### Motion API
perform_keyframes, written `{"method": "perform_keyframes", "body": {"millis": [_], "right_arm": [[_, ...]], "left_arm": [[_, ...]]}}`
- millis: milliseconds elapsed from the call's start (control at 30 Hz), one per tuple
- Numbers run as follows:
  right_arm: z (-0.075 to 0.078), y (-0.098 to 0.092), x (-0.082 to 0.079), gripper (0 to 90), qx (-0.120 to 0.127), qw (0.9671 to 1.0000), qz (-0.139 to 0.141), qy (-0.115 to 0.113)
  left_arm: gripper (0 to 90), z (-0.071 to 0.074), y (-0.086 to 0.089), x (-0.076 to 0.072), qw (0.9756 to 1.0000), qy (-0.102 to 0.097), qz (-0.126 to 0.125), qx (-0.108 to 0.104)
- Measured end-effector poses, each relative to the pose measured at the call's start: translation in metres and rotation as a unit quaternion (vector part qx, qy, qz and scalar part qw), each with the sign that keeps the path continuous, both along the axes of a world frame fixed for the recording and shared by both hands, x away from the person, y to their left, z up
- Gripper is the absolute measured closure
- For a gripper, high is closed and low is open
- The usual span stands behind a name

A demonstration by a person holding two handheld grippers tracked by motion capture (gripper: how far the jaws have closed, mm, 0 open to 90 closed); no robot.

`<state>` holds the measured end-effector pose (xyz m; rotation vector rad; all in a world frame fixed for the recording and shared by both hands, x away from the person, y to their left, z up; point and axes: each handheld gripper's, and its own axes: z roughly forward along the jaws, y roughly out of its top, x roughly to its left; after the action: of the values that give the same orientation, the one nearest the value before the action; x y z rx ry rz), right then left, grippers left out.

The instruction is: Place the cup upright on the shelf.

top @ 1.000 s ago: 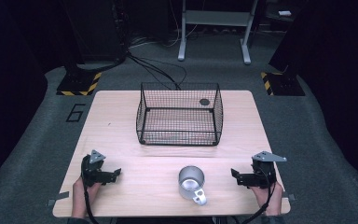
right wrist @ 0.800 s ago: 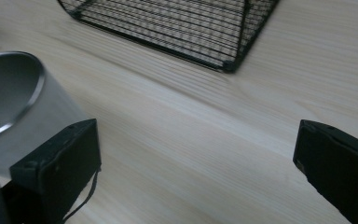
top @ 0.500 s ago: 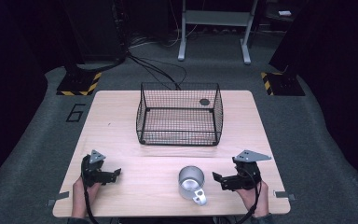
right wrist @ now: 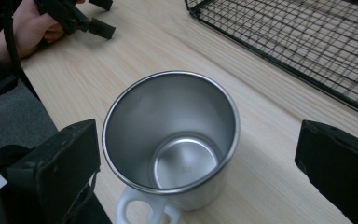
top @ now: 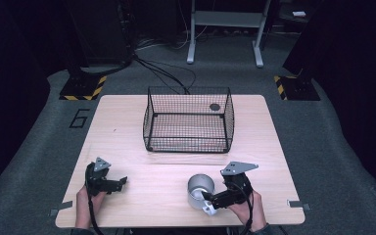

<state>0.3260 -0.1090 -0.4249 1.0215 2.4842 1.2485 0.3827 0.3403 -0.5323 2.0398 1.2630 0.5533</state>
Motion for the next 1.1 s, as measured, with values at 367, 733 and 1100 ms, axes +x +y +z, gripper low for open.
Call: {"method": "perform_keyframes", "body": {"millis": [367,733,1100], "right_arm": [[-0.012,0.025,0.003,0.0,-0.035,0.9991,0.022,0.01],[-0.021,0.038,0.007,0.0,-0.064,0.9973,0.031,0.017],[-0.025,0.042,0.008,4.0,-0.081,0.9963,0.022,0.017]], "left_arm": [[0.3,0.0,0.0,0.0,1.0,0.0,0.0,0.0],[0.3,0.0,0.0,0.0,1.0,0.0,-0.001,0.0],[0.3,0.0,0.0,0.0,1.0,0.0,-0.001,0.0]]}}
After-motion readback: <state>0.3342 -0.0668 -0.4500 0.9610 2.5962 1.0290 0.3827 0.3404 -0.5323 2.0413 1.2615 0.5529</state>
